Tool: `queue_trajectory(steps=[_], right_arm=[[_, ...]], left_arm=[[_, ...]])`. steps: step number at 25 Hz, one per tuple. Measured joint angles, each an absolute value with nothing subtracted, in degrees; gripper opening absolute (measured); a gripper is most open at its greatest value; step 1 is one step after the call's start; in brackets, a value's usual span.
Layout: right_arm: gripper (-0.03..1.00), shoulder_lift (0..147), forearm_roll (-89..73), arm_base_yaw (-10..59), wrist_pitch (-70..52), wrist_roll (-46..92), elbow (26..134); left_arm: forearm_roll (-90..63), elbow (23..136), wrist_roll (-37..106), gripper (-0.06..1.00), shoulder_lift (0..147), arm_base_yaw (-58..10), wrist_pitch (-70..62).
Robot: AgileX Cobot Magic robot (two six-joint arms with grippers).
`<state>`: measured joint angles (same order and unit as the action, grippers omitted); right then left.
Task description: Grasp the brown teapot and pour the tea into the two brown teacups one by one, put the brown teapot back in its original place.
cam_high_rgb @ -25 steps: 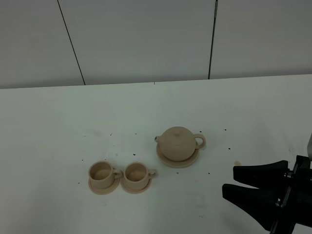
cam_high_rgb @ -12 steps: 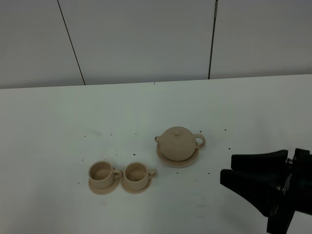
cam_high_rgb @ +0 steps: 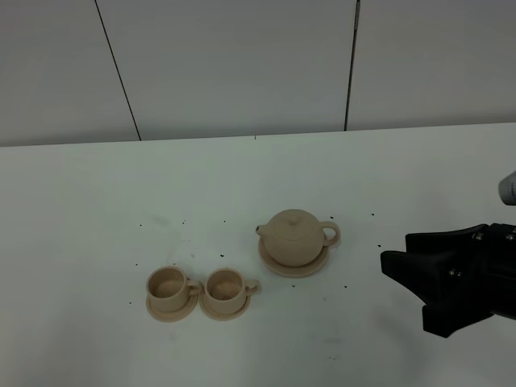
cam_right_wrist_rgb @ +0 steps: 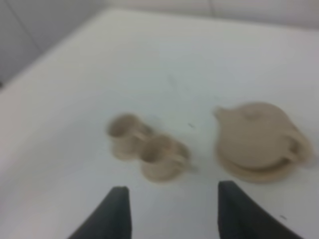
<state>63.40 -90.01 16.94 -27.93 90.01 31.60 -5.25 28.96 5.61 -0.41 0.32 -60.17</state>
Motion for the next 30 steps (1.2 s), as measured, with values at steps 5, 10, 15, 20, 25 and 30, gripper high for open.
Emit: queue_trajectory(steps=[5, 10, 15, 20, 25, 30], right_arm=[[0.39, 73.58, -80.28, 16.94, -27.11, 89.51, 40.72], [0.39, 85.8, -66.12, 16.94, -32.28, 92.05, 53.16], [0.39, 95.01, -59.98, 16.94, -34.62, 93.26, 63.61], [0.39, 100.53, -58.29, 16.94, -34.52, 99.94, 70.52], [0.39, 101.77, -56.12, 16.94, -36.29, 103.8, 71.76], [0.39, 101.77, -51.07, 16.94, -43.08, 104.19, 72.16]], left_arm=[[-5.25, 28.96, 5.61, 0.22, -0.41, 0.32, -60.17], [-5.25, 28.96, 5.61, 0.22, -0.41, 0.32, -60.17], [-5.25, 28.96, 5.61, 0.22, -0.41, 0.32, -60.17], [-5.25, 28.96, 5.56, 0.22, -0.41, 0.32, -60.17], [-5.25, 28.96, 5.56, 0.23, -0.41, 0.32, -60.17], [-5.25, 28.96, 5.56, 0.23, -0.41, 0.32, -60.17]])
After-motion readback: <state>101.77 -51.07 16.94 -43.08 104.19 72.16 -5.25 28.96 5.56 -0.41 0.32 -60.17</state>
